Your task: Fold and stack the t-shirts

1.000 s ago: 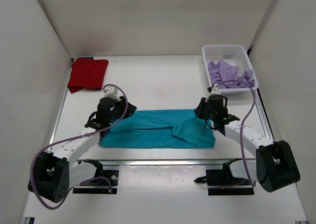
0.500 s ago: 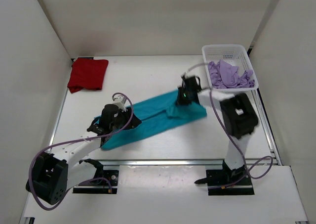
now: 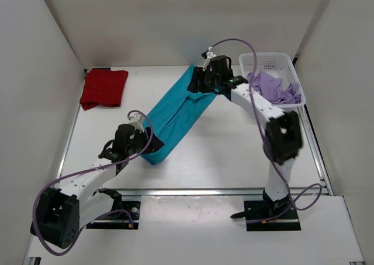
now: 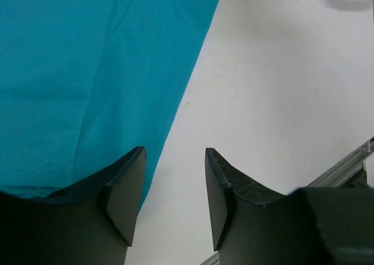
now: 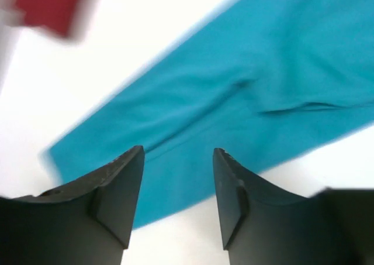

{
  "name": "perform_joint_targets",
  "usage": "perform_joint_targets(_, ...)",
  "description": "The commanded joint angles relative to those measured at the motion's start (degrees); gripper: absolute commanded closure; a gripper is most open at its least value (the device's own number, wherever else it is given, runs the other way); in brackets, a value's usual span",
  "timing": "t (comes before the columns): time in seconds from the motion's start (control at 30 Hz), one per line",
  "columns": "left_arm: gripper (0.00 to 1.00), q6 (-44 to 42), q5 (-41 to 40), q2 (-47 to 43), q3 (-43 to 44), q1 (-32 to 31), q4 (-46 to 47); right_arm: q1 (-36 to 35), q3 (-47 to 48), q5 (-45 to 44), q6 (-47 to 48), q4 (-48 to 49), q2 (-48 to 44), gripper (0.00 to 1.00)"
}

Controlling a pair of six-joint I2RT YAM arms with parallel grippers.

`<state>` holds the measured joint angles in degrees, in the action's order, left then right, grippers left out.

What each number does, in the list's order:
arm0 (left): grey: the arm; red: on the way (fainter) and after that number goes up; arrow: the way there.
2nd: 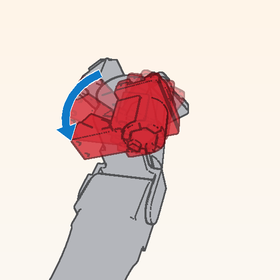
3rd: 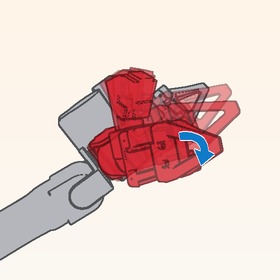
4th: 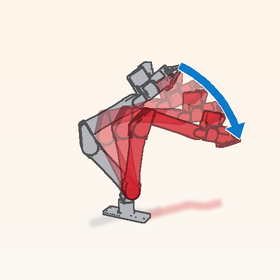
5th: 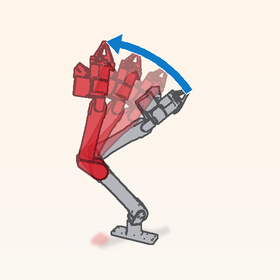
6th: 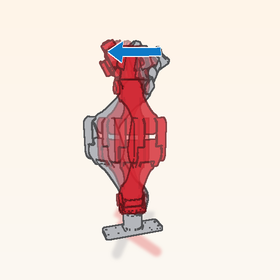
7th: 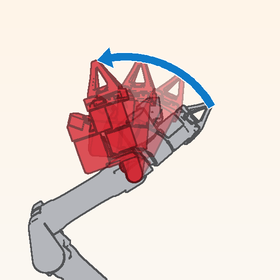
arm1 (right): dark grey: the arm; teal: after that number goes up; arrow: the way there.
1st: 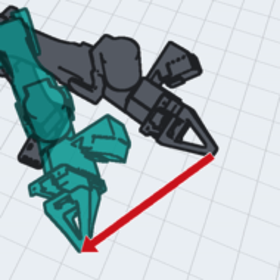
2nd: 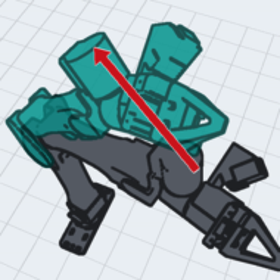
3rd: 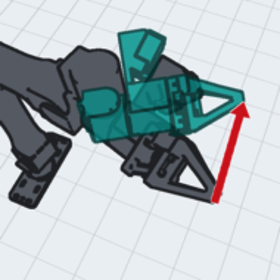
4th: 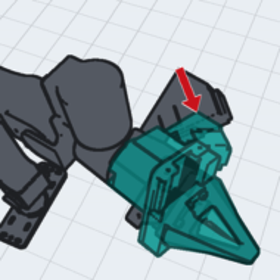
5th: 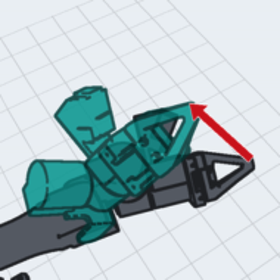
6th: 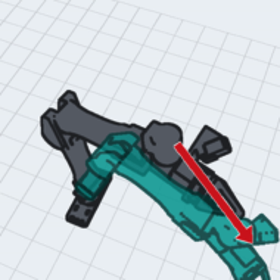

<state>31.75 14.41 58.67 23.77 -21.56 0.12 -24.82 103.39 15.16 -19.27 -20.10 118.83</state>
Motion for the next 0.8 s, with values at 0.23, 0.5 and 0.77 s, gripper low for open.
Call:
perform_joint_targets(0.23,0.33,-2.47,-1.14,-2.6,1.89,0.47,-7.58,-15.34,-50.56,-1.53,-11.57,32.65,-25.22,0.52)
perform_joint_targets(0.5,0.65,-1.87,-1.33,-6.2,-0.38,3.35,-8.39,-17.81,-54.26,-3.37,-19.22,40.82,-17.24,0.52)
perform_joint_targets(0.77,0.72,-1.6,1.32,-8.05,-2.68,5.57,-6.72,-18.77,-45.93,-2.16,-24.94,40.4,-4.14,0.65)
